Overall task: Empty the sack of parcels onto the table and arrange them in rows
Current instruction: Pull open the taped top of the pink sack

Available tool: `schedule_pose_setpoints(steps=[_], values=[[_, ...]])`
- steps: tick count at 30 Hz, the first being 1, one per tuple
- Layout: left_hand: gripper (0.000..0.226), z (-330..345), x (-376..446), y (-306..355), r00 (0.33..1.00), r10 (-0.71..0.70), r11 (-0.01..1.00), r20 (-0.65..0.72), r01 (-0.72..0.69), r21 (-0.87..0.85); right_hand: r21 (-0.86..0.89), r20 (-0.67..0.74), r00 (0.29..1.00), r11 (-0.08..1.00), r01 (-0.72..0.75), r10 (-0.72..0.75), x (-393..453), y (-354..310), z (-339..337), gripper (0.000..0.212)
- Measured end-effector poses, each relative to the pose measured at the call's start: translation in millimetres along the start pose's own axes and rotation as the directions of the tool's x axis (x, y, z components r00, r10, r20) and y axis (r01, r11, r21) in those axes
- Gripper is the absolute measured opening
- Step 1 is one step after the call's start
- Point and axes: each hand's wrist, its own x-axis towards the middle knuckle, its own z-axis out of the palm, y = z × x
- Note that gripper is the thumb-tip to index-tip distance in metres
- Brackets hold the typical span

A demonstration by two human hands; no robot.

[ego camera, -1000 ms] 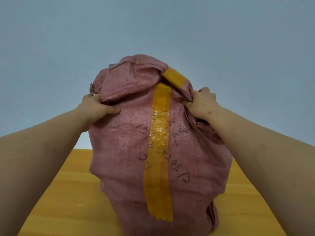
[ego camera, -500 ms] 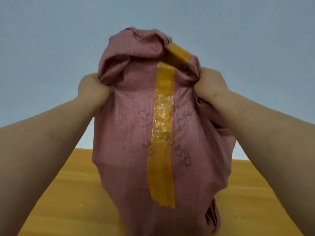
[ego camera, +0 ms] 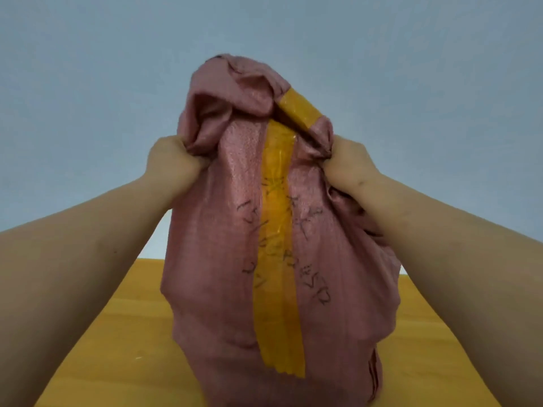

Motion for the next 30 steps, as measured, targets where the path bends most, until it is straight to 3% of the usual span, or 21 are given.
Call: schedule_pose_setpoints(steps=[3,4,5,7,8,9,11,13,14,17,19,21,23,25,28,30], values=[[0.004,-11,17,9,0.963,-0.055,0.977,-0.265,-0.003,-0.215,0.191,-0.261,0.962,0.981,-0.035,0.085,7,-3,-15,0.036],[0.007,-12,19,9,0.953,-0.094,0.956,-0.288,0.005,-0.293,0.236,-0.31,0.946,0.971,-0.025,0.099,4,-4,-16,0.036],[0.006,-9,18,7,0.964,-0.111,0.942,-0.241,0.025,-0.334,0.235,-0.277,0.957,0.972,-0.014,0.08,0,-7,-13,0.038],[0.008,4,7,-2,0.995,-0.1,0.966,-0.002,0.097,-0.238,0.045,0.047,0.999,0.999,-0.009,0.007,-10,-5,6,0.042],[0.013,10,3,-7,0.989,-0.101,0.978,0.104,0.118,-0.17,-0.042,0.177,0.984,0.999,-0.01,0.017,-10,1,16,0.041],[0.011,12,2,-12,0.983,-0.114,0.98,0.147,0.135,-0.145,-0.066,0.215,0.976,0.998,-0.023,0.037,-10,5,18,0.038],[0.011,6,9,-23,0.973,-0.157,0.955,0.169,0.193,-0.224,0.04,0.139,0.989,0.998,-0.057,0.051,-5,14,15,0.049],[0.026,-2,13,-36,0.965,-0.174,0.931,0.197,0.227,-0.288,0.072,0.132,0.983,0.988,-0.134,0.124,-3,23,9,0.08],[0.04,-4,12,-42,0.963,-0.186,0.937,0.193,0.233,-0.259,0.001,0.159,0.968,0.98,-0.197,0.194,-4,28,7,0.097],[0.095,-2,2,-59,0.955,-0.283,0.953,0.089,0.291,-0.09,-0.261,0.274,0.876,0.907,-0.33,0.397,-12,44,13,0.127],[0.114,2,-6,-67,0.919,-0.381,0.915,0.104,0.391,-0.103,-0.178,0.407,0.791,0.889,-0.422,0.457,-16,53,24,0.142],[0.109,7,-12,-68,0.859,-0.449,0.83,0.247,0.503,-0.242,-0.131,0.458,0.772,0.892,-0.432,0.441,-23,53,33,0.125],[0.086,12,-14,-62,0.79,-0.485,0.772,0.374,0.588,-0.242,-0.233,0.395,0.828,0.915,-0.328,0.397,-23,51,37,0.084],[0.058,15,-13,-50,0.757,-0.514,0.751,0.403,0.624,-0.216,-0.306,0.328,0.884,0.922,-0.235,0.334,-18,42,31,0.045],[0.032,15,-12,-32,0.743,-0.546,0.737,0.387,0.646,-0.199,-0.26,0.212,0.938,0.941,-0.215,0.273,-2,36,15,0.033],[0.012,9,-2,-20,0.801,-0.515,0.757,0.305,0.593,-0.277,-0.169,0.089,0.967,0.96,-0.222,0.239,8,28,-3,0.032]])
